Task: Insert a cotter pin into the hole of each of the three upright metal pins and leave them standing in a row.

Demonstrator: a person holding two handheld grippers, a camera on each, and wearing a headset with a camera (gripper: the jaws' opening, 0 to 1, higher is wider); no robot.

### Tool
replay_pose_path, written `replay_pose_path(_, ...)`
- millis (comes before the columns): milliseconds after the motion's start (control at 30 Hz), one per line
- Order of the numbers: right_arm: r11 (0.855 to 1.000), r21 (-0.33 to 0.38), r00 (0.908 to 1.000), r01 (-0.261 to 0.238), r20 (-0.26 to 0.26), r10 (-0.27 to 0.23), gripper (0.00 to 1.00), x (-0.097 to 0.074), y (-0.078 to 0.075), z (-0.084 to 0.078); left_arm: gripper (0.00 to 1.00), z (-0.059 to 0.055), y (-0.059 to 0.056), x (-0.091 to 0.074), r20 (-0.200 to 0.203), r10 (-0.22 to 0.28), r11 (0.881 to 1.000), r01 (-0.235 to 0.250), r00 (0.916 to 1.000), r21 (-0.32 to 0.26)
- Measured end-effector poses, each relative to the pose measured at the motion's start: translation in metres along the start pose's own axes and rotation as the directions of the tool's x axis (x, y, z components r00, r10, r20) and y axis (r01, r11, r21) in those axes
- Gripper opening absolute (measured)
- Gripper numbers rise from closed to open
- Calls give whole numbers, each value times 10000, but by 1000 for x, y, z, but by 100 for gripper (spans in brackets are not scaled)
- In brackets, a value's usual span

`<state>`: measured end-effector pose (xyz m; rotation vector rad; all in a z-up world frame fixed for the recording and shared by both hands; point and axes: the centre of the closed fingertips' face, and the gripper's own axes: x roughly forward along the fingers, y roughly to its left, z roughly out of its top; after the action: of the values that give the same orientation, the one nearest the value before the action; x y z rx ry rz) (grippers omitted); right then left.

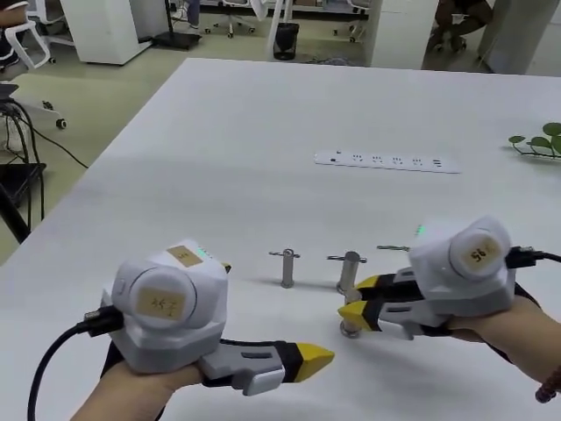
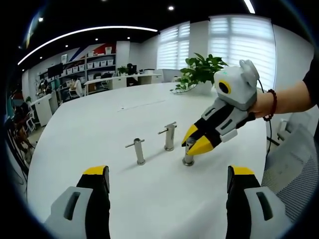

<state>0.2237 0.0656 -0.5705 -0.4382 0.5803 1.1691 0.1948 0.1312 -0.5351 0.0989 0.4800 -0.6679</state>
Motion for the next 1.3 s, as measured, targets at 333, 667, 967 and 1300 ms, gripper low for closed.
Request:
replay_pose_path(333,9995,-45,9989,-305,351,306,8,0,5,1,98,-1,-1,0,-43,-37,10000,37,10000,87)
replay_pose_path(667,9946,-941,9986,-443,-327,414,9,3,7,-11,98,-2,-4,1,-109,-105,9998,107,9999,177)
replay_pose_path(967,9953,-884,9988,-399,-301,374,11,9,9,-15,98,-2,-2,0,-111,-43,9999,45,9999,133)
replay_pose_path(1300,9984,-16,9981,-557,250,557,19,5,15,-8,98,-3,-2,0,-100,-42,9999,43,9999,112)
